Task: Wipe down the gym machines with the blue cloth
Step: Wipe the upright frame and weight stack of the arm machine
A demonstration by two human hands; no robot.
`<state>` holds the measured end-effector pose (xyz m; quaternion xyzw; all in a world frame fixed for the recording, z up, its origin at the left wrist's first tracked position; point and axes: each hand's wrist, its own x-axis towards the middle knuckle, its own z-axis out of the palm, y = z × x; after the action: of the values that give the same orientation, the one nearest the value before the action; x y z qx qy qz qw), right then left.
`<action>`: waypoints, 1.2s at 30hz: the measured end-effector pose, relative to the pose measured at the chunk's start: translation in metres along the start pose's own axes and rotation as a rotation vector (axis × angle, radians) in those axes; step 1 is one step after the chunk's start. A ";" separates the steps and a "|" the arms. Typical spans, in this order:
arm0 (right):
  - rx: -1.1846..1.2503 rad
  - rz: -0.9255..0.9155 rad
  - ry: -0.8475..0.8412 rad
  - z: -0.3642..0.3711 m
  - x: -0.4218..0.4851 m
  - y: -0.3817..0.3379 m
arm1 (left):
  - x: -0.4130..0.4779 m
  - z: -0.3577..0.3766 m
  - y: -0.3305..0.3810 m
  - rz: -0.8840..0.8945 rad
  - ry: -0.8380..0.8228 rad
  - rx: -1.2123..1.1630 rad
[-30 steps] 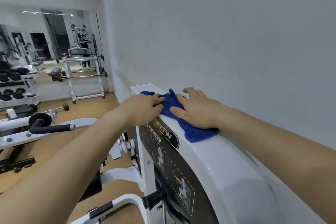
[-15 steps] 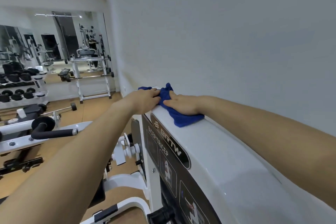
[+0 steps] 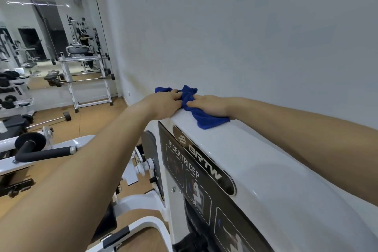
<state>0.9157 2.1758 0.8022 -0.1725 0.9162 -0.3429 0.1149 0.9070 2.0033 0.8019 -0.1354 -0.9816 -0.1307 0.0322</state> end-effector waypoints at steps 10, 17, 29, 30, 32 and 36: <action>0.157 -0.031 -0.028 -0.002 -0.160 0.042 | -0.116 0.024 0.105 0.127 0.022 0.008; 0.146 -0.211 0.176 0.027 -0.248 0.081 | -0.191 0.049 0.165 0.232 0.136 -0.075; 0.239 -0.408 0.652 0.141 -0.351 0.153 | -0.295 0.157 0.216 0.417 0.653 0.143; 0.291 -0.417 0.658 0.150 -0.358 0.156 | -0.303 0.167 0.218 0.430 0.702 0.094; 0.432 -0.443 0.668 0.158 -0.364 0.155 | -0.310 0.178 0.221 0.437 0.807 -0.034; 0.507 -0.357 0.745 0.144 -0.351 0.123 | -0.293 0.151 0.236 0.289 0.906 -0.274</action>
<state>1.2544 2.3166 0.6463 -0.1590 0.7388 -0.6080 -0.2433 1.2492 2.1875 0.6860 -0.2028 -0.8140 -0.2984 0.4553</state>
